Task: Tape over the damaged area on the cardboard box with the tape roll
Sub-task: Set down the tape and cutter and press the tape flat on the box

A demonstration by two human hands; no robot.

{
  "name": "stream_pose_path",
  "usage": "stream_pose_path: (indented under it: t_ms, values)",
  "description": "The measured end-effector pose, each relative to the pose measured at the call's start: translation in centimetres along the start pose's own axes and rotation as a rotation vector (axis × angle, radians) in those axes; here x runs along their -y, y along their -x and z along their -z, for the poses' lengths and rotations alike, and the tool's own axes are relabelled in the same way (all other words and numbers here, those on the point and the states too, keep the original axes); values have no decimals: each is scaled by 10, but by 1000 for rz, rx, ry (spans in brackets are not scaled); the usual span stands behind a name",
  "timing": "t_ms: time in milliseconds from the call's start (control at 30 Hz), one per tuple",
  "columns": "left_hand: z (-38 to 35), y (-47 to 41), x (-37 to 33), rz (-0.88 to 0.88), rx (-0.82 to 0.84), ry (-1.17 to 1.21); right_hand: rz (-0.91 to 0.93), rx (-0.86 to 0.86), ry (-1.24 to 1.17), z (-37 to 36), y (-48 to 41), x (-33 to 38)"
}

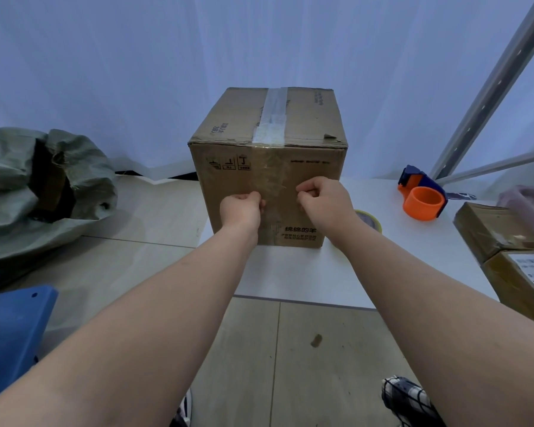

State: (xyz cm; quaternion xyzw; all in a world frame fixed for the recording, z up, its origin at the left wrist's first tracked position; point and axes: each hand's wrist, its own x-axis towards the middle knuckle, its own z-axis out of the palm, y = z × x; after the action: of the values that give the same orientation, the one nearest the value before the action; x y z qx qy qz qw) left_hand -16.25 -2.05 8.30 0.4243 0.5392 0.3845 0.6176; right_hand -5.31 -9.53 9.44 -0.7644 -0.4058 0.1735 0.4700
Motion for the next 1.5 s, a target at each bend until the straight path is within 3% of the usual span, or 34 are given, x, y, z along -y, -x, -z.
stream_pose_path:
  t_ms: [67,133,267,333,433,567,867,1033,1100,1200,1333,1500]
  values:
    - [3,0,2,-10,-25,-16,-28,11,-17,-4,0,1]
    - [9,1,2,-128,-85,-118,-68,19,-66,-9,1,2]
    - [29,-2,-17,-850,-225,-718,-139,-52,-191,-23,6,6]
    - [39,-11,-31,-1040,-225,-1047,-118,-184,-212,-29,10,11]
    - [48,-26,-42,-1007,-91,-1293,-83,-360,-270,-36,12,22]
    - [43,-25,-42,-1044,-68,-1227,-49,-402,-244,-46,13,28]
    - [37,-26,-39,-1103,-122,-1229,-218,-543,-379,-53,0,28]
    - [35,-26,-39,-1109,-126,-1180,-194,-367,-365,-59,2,29]
    - [31,-27,-41,-1121,-126,-1137,-32,-412,-194,-52,0,34]
    - [24,-30,-41,-1160,-122,-1130,297,-612,222,-27,-12,36]
    - [16,-34,-41,-1220,-181,-1150,383,-403,687,-1,-25,15]
    - [20,-45,-29,-1352,-243,-1247,442,-399,754,-3,-30,3]
